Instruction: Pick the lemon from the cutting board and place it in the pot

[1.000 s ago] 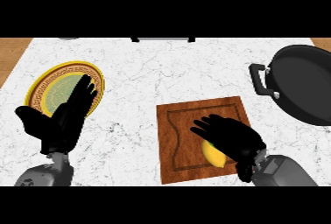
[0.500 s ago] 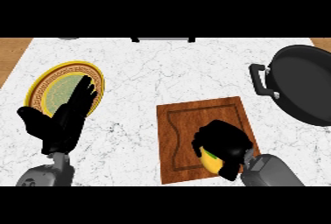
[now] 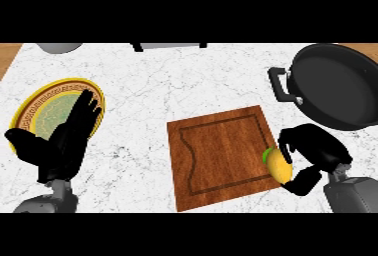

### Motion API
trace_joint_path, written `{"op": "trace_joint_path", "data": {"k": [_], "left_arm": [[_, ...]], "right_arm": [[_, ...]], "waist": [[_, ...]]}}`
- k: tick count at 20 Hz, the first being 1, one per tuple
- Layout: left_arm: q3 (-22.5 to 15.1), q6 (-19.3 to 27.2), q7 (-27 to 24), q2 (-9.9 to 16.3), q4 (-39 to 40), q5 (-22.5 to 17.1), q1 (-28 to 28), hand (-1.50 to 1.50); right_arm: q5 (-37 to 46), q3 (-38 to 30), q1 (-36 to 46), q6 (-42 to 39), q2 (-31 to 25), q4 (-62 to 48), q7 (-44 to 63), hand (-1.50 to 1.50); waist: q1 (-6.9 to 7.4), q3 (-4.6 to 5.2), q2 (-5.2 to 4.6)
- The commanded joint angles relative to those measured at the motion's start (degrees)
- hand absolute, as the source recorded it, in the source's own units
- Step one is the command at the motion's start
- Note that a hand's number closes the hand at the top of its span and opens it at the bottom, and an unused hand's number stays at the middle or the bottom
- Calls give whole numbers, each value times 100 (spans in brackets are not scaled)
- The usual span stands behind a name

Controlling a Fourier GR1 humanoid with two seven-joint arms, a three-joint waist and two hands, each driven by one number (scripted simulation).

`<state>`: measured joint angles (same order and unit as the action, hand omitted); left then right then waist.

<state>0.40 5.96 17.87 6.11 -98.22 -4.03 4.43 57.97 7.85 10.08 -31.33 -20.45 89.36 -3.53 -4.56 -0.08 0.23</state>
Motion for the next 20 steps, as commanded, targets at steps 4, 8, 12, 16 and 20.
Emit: {"op": "trace_joint_path", "data": {"k": [4,8,12,16,20], "left_arm": [[115,14,-24,45,25,-26,-101,0],[-185,-68,-39,-107,17,24,-64,0],[-238,-61,39,-128,-87,53,-90,0],[-136,-87,149,-30,1,52,82,0],[-138,-65,358,-33,6,47,351,0]], "right_arm": [[-744,-2995,-499,518,-834,-899,856,150],[-700,-3824,-686,1279,-1313,-986,788,150],[-1216,-4546,-799,1250,-1753,-645,312,150],[-1919,-5183,-831,668,-2063,-81,145,150],[-2172,-5485,-669,776,-2252,304,-125,150]], "waist": [[-51,-4,-21],[223,3,-11],[341,8,-3],[348,13,4],[378,10,-3]]}}
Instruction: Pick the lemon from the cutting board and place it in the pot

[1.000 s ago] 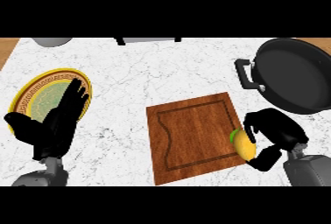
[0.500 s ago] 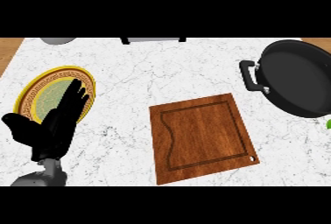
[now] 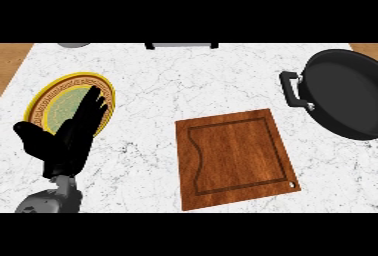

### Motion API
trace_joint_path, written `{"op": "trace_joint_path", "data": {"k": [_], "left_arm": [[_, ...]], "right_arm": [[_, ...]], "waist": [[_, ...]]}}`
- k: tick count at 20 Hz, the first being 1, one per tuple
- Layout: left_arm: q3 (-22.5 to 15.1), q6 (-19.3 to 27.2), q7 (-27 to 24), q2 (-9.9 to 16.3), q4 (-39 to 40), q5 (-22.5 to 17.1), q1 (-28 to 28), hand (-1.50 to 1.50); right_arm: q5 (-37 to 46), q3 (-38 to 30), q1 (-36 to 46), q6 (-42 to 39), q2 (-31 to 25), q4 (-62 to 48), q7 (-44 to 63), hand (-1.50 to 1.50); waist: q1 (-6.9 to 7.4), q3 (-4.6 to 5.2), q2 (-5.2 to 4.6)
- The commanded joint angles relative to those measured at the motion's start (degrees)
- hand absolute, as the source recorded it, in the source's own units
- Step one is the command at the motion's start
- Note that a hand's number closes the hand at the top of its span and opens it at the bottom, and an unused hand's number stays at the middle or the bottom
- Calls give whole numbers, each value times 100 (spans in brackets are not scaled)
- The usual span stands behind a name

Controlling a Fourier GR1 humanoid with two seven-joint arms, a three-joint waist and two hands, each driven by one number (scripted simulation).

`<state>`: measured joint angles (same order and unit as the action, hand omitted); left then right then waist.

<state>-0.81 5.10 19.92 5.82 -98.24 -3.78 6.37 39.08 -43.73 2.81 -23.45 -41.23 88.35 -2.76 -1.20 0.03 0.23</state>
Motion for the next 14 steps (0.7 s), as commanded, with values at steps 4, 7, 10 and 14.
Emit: {"op": "trace_joint_path", "data": {"k": [4,7,10,14], "left_arm": [[-160,41,-28,-108,99,162,61,0],[-236,197,139,-241,217,252,368,0],[-70,26,175,-50,-166,97,207,0],[-57,-154,-294,-104,196,59,-60,0]], "right_arm": [[-899,-363,865,-522,-446,687,260,150],[-1313,-433,1288,-783,-581,865,650,150],[-1475,-107,1680,-1032,-625,1167,1503,150],[-1238,620,2464,-695,-1011,-23,1583,150]], "waist": [[119,2,-16],[112,2,-17],[154,3,-12],[211,3,-36]]}}
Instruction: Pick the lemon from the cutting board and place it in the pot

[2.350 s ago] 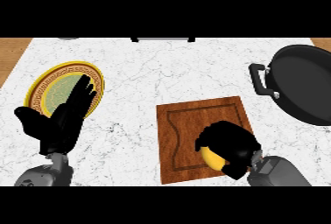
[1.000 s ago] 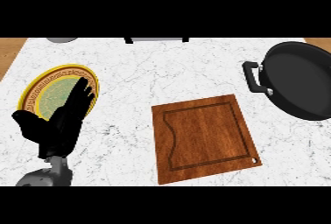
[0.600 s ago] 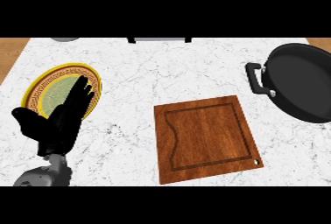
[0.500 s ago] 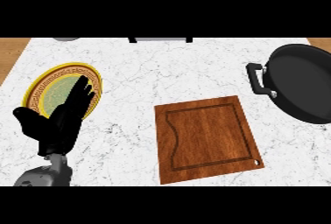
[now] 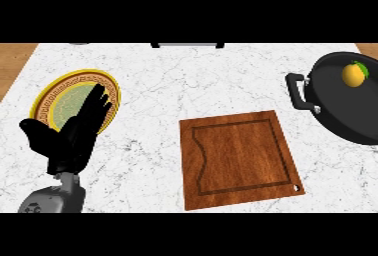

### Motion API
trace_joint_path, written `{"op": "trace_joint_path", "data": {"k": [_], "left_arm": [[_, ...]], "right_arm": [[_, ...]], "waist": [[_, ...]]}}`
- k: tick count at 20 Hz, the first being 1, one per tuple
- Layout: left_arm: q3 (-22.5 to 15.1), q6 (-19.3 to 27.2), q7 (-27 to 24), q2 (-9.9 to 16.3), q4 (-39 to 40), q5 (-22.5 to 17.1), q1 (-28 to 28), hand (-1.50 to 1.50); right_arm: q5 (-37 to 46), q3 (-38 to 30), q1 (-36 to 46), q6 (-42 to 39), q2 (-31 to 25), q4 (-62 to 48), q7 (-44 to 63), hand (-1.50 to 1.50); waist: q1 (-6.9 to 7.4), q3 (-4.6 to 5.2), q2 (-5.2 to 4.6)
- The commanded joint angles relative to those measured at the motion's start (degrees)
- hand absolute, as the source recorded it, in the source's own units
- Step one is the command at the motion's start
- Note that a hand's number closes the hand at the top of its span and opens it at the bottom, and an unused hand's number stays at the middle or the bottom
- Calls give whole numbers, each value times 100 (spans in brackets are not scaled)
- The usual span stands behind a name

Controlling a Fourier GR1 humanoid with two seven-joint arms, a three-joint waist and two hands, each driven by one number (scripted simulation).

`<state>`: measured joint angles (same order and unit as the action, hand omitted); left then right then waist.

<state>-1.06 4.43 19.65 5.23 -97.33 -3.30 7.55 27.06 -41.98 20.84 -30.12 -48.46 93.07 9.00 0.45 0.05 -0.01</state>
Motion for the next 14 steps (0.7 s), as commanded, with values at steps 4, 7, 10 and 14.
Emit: {"op": "trace_joint_path", "data": {"k": [4,7,10,14], "left_arm": [[-151,119,-362,-259,542,237,167,0],[25,68,249,-84,35,5,363,0],[-32,-119,-252,-94,56,13,-255,0],[145,-31,-211,-66,463,47,263,0]], "right_arm": [[78,1025,1479,93,-285,-908,1096,150],[516,1297,1321,760,-111,-1797,309,150],[596,1449,1575,847,-222,-2534,15,150],[1003,2066,1705,1355,257,-2704,-85,150]], "waist": [[38,2,-19],[43,-6,-18],[46,-5,-16],[19,-5,-20]]}}
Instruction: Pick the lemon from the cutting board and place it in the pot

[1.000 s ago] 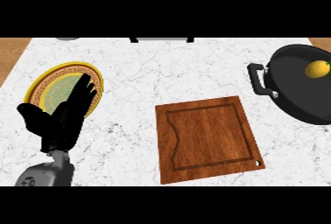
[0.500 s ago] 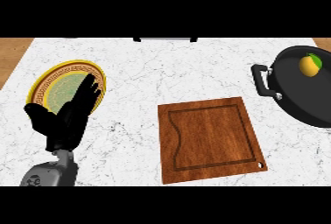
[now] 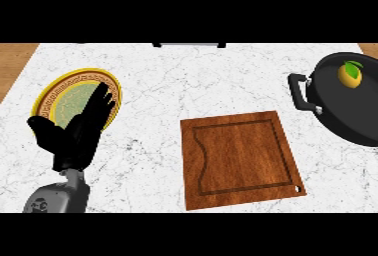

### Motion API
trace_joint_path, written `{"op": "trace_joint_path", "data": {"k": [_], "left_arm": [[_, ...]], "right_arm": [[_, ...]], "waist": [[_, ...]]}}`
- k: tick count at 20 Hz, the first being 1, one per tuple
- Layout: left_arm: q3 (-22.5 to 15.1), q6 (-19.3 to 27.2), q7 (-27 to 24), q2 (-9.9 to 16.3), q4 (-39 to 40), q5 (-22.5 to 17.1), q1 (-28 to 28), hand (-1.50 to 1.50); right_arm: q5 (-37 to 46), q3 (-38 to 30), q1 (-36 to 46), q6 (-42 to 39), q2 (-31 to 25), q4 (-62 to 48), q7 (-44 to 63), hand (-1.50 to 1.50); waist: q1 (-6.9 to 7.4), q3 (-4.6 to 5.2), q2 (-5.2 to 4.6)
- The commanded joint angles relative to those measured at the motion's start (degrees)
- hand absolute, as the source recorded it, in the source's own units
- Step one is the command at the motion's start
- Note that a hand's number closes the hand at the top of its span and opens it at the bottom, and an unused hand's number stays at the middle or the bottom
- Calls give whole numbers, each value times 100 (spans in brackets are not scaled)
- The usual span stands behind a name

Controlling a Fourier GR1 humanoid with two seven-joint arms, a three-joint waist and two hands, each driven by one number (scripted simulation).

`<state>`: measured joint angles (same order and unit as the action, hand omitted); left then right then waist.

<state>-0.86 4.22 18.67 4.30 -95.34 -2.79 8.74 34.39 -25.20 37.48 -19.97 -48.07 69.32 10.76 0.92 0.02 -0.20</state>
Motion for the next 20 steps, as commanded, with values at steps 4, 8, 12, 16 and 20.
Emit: {"op": "trace_joint_path", "data": {"k": [4,8,12,16,20], "left_arm": [[-112,-3,-36,-68,-93,81,-181,0],[126,-1,1,18,239,-3,203,0],[-67,12,284,-37,-260,18,-35,0],[67,-154,55,45,-181,-123,-161,0],[210,-232,78,174,-199,-205,-110,0]], "right_arm": [[27,258,513,19,248,-1255,-161,150],[-214,61,432,227,846,-1707,160,-150],[-557,-208,684,305,1027,-2253,24,-150],[-957,-770,807,960,1071,-2246,-331,-150],[-1238,-1317,1039,1515,734,-2224,-583,-150]], "waist": [[11,-2,1],[-40,-2,-7],[3,-7,7],[-28,-6,8],[-33,-6,1]]}}
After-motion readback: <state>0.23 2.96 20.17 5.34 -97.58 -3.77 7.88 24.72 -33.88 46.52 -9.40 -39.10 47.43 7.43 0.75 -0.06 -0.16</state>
